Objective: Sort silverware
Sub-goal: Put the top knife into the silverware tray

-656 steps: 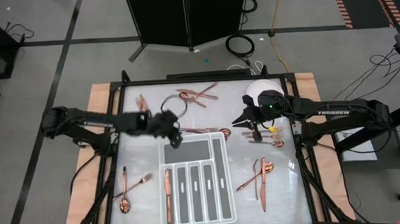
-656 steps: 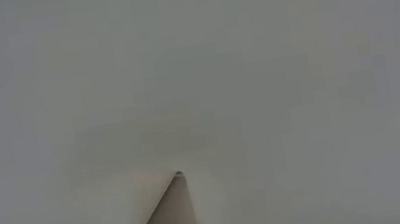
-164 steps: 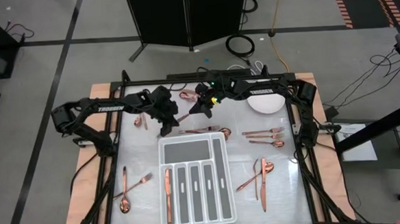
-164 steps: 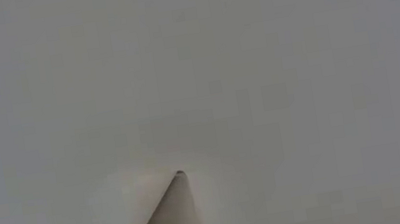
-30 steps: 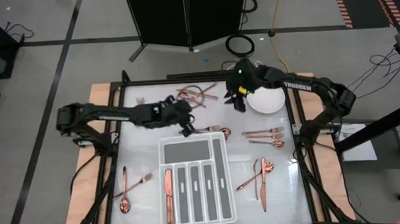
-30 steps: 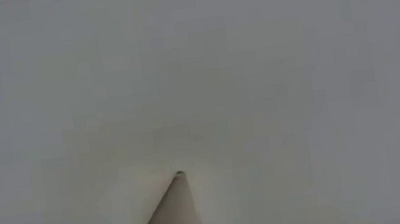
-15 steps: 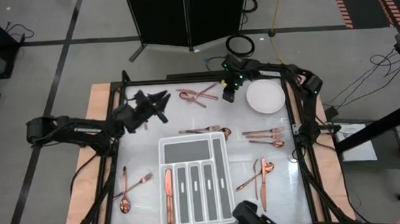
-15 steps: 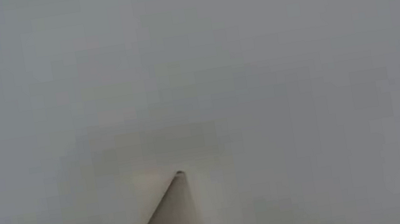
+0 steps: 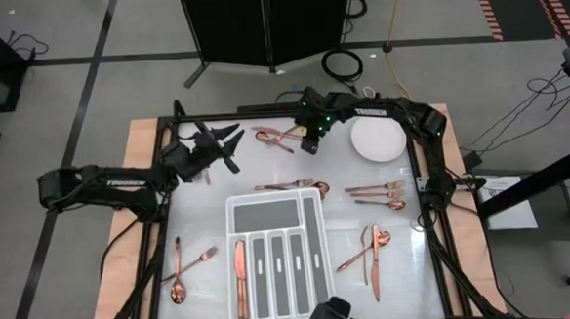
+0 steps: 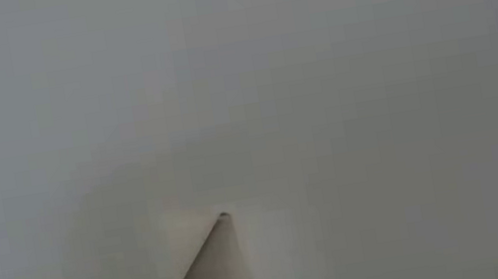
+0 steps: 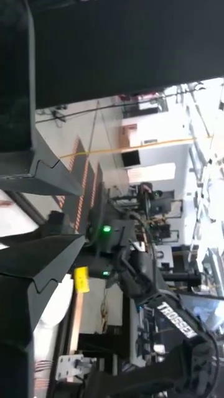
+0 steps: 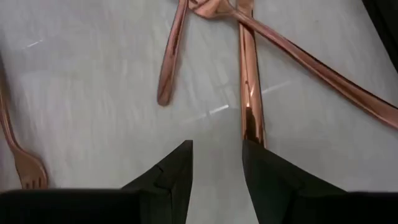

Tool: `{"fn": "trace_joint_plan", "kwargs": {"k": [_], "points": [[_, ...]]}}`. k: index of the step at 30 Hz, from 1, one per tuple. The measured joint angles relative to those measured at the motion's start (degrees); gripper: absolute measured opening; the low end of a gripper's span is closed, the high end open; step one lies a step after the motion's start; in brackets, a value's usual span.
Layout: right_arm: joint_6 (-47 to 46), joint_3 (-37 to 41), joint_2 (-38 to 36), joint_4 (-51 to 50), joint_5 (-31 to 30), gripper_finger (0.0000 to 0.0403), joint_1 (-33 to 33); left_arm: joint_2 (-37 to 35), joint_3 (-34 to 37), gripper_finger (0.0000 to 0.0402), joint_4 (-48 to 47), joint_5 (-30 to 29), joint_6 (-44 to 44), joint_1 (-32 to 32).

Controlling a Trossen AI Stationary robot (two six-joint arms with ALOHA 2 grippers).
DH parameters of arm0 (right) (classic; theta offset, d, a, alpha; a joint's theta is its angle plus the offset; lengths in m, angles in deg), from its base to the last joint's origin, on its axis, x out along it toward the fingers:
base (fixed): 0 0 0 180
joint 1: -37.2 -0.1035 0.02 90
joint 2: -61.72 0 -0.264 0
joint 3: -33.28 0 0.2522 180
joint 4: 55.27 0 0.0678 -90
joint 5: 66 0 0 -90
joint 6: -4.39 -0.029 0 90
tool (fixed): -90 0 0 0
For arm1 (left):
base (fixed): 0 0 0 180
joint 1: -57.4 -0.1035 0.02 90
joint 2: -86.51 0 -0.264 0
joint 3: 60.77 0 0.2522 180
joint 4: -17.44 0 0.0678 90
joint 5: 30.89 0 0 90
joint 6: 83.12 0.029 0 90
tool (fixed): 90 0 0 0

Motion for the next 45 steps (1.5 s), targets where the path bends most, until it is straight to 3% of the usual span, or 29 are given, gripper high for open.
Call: {"fn": "trace_joint_plan", "kwargs": {"k": [7, 13, 18, 23, 30, 45], "points": [[-2.5, 0.0, 1.1, 3.5, -0.5, 0.0114, -0.6, 0.0, -0.1, 0.0112, -1.8, 3.5, 0.2, -1.7], [-3.2, -0.1, 1.1, 4.1, -0.8, 0.002, -0.3, 0.0, -0.1, 0.0112, -2.4, 3.6, -1.0, -1.7], [-0.3, -0.2, -0.8, 1.9, 0.4, 0.0003, -0.3, 0.0, -0.1, 0.0112, -2.5, 3.5, -1.4, -1.7], [6.2, -0.3, -1.7, 0.1, 14.6, 0.0001, 2.8, 0.0, -0.1, 0.0112, -2.6, 3.5, -1.4, -1.7], [-4.5, -0.3, 1.5, 0.7, 10.3, 0.0, 5.0, 0.0, -0.1, 0.0112, -2.7, 3.6, -1.4, -1.7], [-25.2, -0.3, 1.8, 3.4, 11.9, 0.0, 4.8, 0.0, -0.1, 0.0112, -2.7, 3.7, -1.4, -1.7]]}}
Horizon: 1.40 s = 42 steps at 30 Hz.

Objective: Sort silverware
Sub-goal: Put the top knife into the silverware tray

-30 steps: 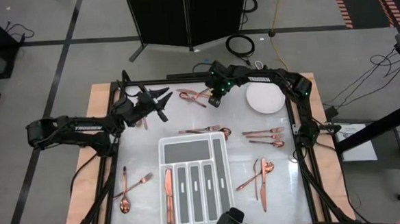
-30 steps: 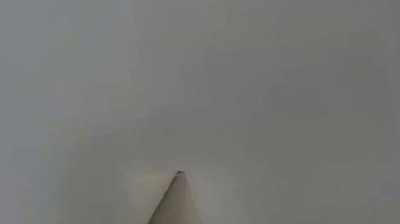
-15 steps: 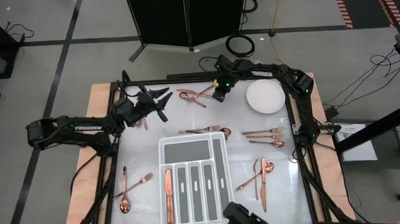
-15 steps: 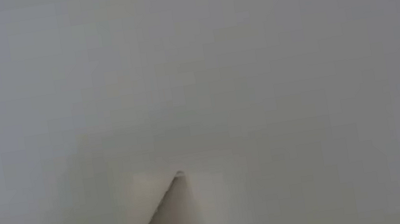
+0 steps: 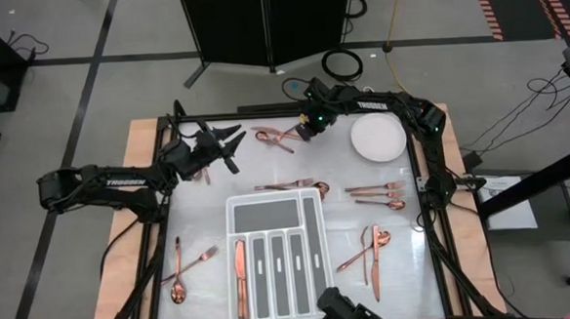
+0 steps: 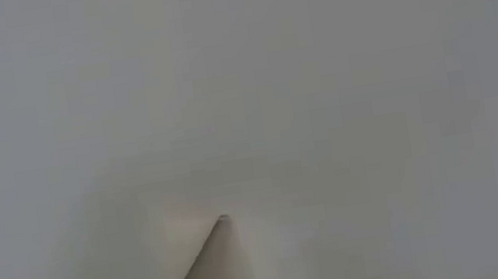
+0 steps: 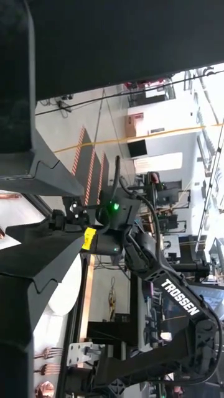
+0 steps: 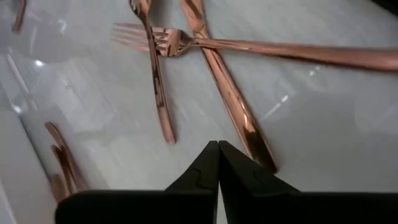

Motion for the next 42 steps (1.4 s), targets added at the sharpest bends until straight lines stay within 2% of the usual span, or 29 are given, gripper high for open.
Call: {"fn": "trace_joint_plan", "kwargs": {"k": [5, 10, 17, 23, 33, 36, 42], "points": [[-5.9, 0.0, 0.0, -2.4, -1.4, 0.0, -1.2, 0.0, 0.0, 0.0112, 0.0, 0.0, 0.0, 0.0], [-13.8, 0.7, 0.0, -2.0, -6.8, 0.0, -2.1, 0.0, 0.0, 0.0112, -0.4, 0.0, 0.0, 0.0], [-25.9, 1.6, 0.0, -1.8, -7.1, 0.0, -2.0, 0.0, 0.0, 0.0112, -2.0, 0.0, 1.4, 0.0], [-29.4, 1.5, 0.9, -0.7, -8.0, 0.0, -1.1, 0.0, 0.0, 0.0112, -2.2, 0.0, 2.6, 0.0], [-29.3, 1.3, 1.6, -3.2, -11.6, 0.0, -1.2, 0.0, 0.0, 0.0112, -5.3, 0.1, 3.4, -1.2], [-25.8, 1.2, 1.4, -9.4, -12.3, 0.0, -1.2, 0.0, 0.0, 0.0112, -5.5, 0.1, 3.3, -1.5], [-17.4, 1.1, 1.0, -22.9, -18.4, 0.0, -1.2, 0.0, 0.0, 0.0112, -5.5, 0.3, 3.2, -1.5]]}}
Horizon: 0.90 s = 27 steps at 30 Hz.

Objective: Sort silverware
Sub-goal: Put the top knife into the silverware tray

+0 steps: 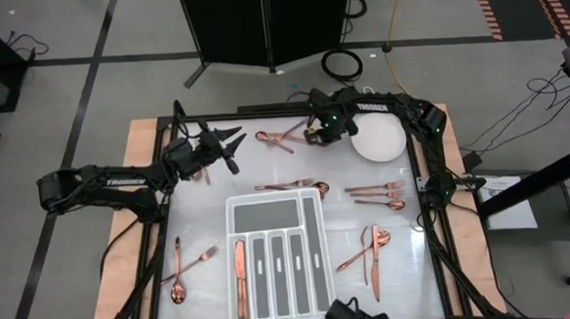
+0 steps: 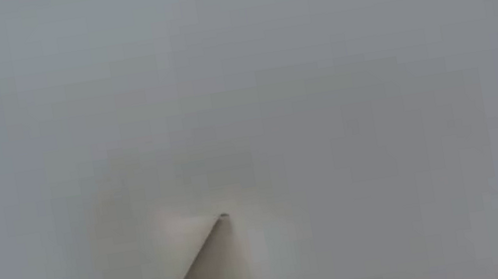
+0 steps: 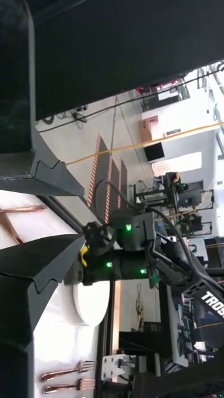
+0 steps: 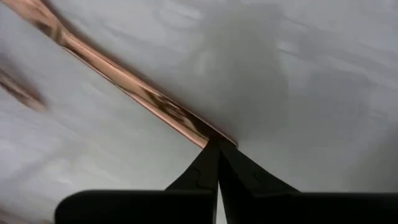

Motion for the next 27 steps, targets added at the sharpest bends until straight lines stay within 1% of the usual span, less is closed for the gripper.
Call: {"fn": "trace_joint_plan", "kwargs": {"k": [6, 11, 13, 19, 27], "points": [[5.4, 0.2, -0.1, -10.2, -3.5, 0.0, -1.3, 0.0, 0.0, 0.0112, 0.0, 0.0, -0.1, 0.0], [7.8, 0.5, 0.2, -19.0, -9.9, 0.0, -4.1, 0.0, 0.0, 0.0112, 0.0, 0.0, -0.1, 0.0], [8.5, 0.7, 0.3, -20.3, -10.3, 0.0, -4.8, 0.0, 0.0, 0.0112, 0.0, 0.1, -0.2, 0.0], [10.7, 0.2, -2.2, -16.1, -9.5, 0.0, -5.7, 0.0, 0.0, 0.0112, 0.1, 0.1, -0.4, 0.0], [17.2, -1.2, -10.0, -15.0, -9.2, 0.0, -5.7, 0.0, 0.0, 0.0112, 0.2, 1.6, -1.6, 0.0]]}}
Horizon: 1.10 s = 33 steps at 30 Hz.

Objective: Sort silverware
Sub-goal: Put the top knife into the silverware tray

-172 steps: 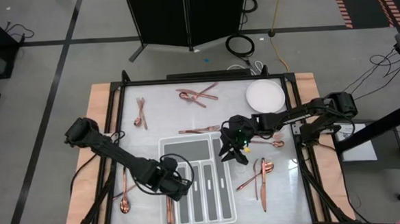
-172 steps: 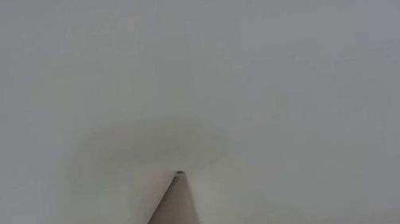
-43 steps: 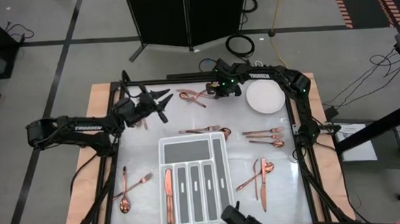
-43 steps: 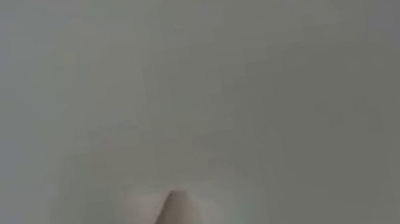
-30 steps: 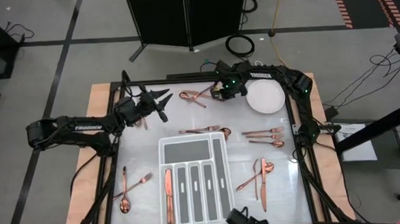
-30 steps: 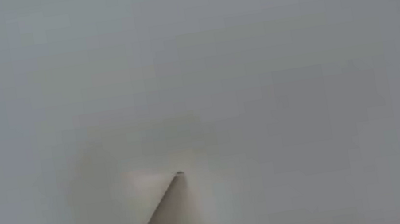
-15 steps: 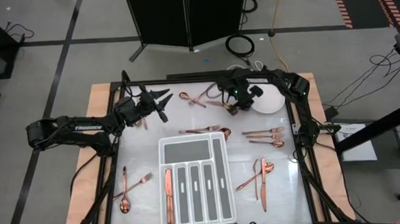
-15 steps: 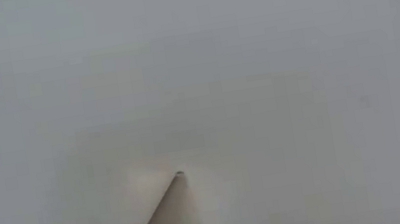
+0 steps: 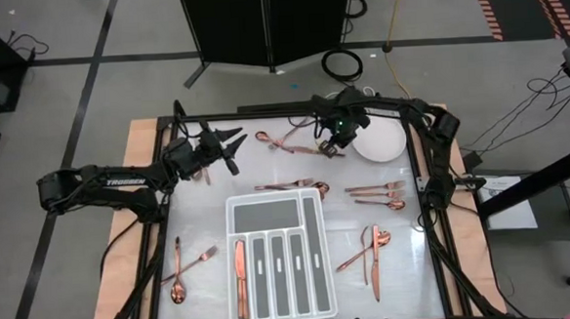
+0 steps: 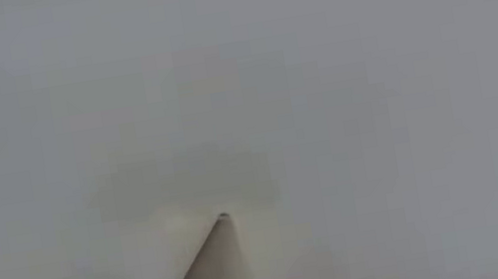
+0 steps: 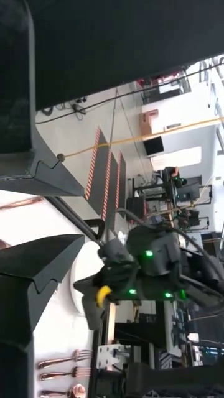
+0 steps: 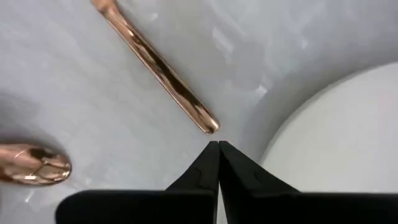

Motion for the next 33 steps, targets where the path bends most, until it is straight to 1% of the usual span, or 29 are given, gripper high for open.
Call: {"fn": "trace_joint_plan", "kwargs": {"k": [3, 5, 7, 9, 14, 17, 21, 26, 33], "points": [[7.0, 0.0, -0.5, 1.4, 0.3, 0.0004, 0.0, 0.0, 0.0, 0.0112, 0.0, 0.0, 0.0, 0.0], [14.4, 0.6, 0.3, 4.1, 1.2, 0.0017, -0.3, 0.0, 0.0, 0.0112, 0.0, 0.0, 0.0, 0.0], [21.9, 0.8, 1.5, 6.4, 3.6, 0.0034, -0.8, 0.0, 0.0, 0.0112, 0.0, 0.0, -0.1, 0.0], [27.0, 0.8, 2.5, 8.9, 4.9, 0.0056, -1.5, 0.0, 0.0, 0.0112, 0.0, 0.0, -0.4, 0.0], [34.6, 0.7, 5.0, 10.9, 4.6, 0.0106, -2.5, 0.0, 0.0, 0.0112, 0.0, 0.0, -1.6, 0.0], [36.3, 0.7, 6.2, 12.0, 4.4, 0.0122, -2.5, 0.0, 0.0, 0.0112, 0.0, 0.0, -1.6, 0.0], [36.7, 0.7, 7.2, 13.8, 4.4, 0.0127, -1.9, 0.0, 0.0, 0.0112, 0.0, 0.0, -1.6, 0.0], [35.7, 0.7, 7.2, 15.2, 2.0, 0.0119, -1.5, 0.0, 0.0, 0.0112, 0.0, 0.0, -1.5, 0.0], [33.1, 2.9, 6.9, 15.7, 2.1, 0.0095, -1.8, 0.0, 0.0, 0.0112, 0.0, 0.0, -1.5, 0.0]]}}
